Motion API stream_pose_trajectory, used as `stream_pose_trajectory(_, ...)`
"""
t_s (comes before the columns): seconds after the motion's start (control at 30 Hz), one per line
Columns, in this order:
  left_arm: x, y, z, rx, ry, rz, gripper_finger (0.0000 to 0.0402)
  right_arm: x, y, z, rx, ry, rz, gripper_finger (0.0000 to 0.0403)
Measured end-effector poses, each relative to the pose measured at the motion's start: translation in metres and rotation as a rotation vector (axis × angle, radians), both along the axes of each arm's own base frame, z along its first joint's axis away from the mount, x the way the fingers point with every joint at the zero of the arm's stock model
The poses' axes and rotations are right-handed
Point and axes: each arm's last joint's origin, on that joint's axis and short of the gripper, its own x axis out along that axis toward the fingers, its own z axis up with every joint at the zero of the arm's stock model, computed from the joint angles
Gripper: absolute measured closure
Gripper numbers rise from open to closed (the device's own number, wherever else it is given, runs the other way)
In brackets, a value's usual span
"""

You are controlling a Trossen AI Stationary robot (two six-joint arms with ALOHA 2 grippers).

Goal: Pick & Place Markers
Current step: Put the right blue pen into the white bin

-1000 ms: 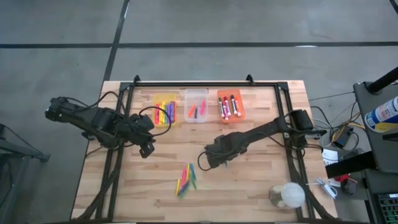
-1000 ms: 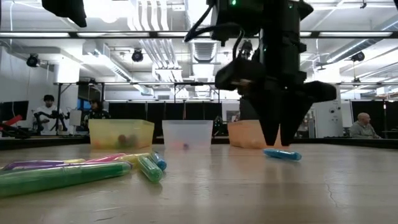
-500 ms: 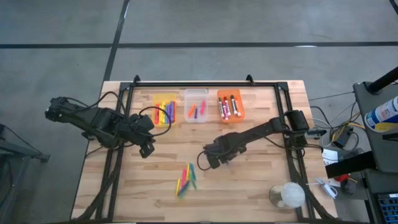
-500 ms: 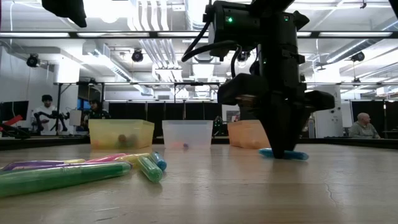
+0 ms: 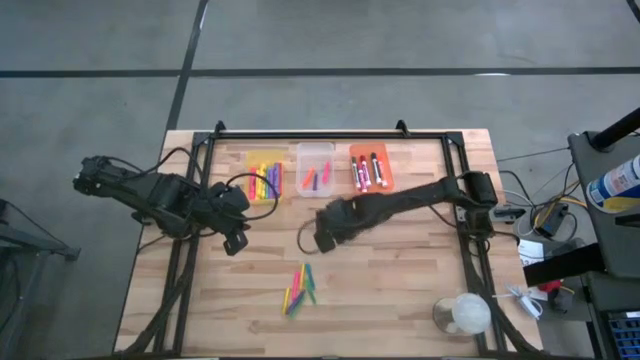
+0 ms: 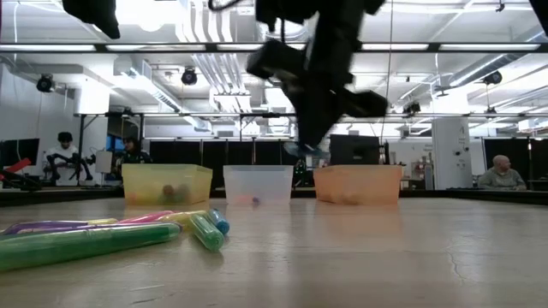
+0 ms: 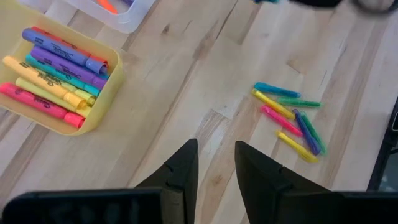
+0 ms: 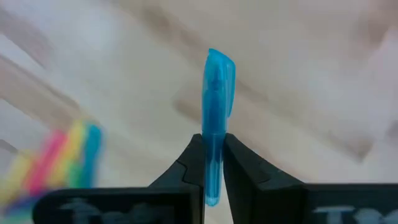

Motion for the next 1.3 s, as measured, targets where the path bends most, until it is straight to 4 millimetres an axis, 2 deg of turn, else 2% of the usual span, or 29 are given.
stream_pose_trajectory(0.13, 0.0, 0.0, 0.0, -0.003, 0.003, -0.001, 0.0303, 0.014, -0.03, 0.026, -0.1, -0.098, -0.035, 0.0375)
stream_pose_trajectory(0.3, 0.0, 0.0, 0.0, -0.007, 0.003, 0.005, 0.0303, 0.021, -0.084, 0.044, -0.179, -0.164, -0.091, 0.0374)
stream_pose_trajectory(0.47, 0.0, 0.0, 0.0, -0.008, 0.003, 0.006, 0.0303, 0.019, -0.139, 0.047, -0.205, -0.237, -0.162, 0.0374)
stream_pose_trajectory(0.63, 0.0, 0.0, 0.0, -0.014, 0.002, 0.014, 0.0303, 0.018, -0.179, 0.04, -0.173, -0.315, -0.226, 0.0374)
stream_pose_trajectory(0.9, 0.0, 0.0, -0.001, -0.023, 0.007, 0.011, 0.0303, 0.027, -0.203, 0.013, -0.129, -0.288, -0.251, 0.0374)
stream_pose_trajectory(1.1, 0.0, 0.0, -0.001, -0.023, 0.006, 0.008, 0.0303, 0.035, -0.219, -0.012, -0.02, -0.264, -0.26, 0.0369)
stream_pose_trajectory(1.3, 0.0, -0.001, -0.001, -0.026, 0.008, 0.008, 0.0303, 0.037, -0.222, -0.012, -0.004, -0.276, -0.269, 0.031)
